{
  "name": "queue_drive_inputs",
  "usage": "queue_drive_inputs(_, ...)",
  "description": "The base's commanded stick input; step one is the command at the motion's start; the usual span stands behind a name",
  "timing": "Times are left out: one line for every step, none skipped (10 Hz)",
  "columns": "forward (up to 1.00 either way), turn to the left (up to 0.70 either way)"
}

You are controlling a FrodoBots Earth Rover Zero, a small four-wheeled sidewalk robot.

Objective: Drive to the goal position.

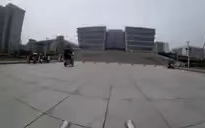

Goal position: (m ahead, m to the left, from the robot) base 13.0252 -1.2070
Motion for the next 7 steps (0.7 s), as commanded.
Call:
queue_drive_inputs(1.0, 0.0)
queue_drive_inputs(1.0, 0.0)
queue_drive_inputs(1.0, 0.02)
queue_drive_inputs(1.0, 0.04)
queue_drive_inputs(1.0, 0.01)
queue_drive_inputs(1.0, -0.23)
queue_drive_inputs(1.0, -0.4)
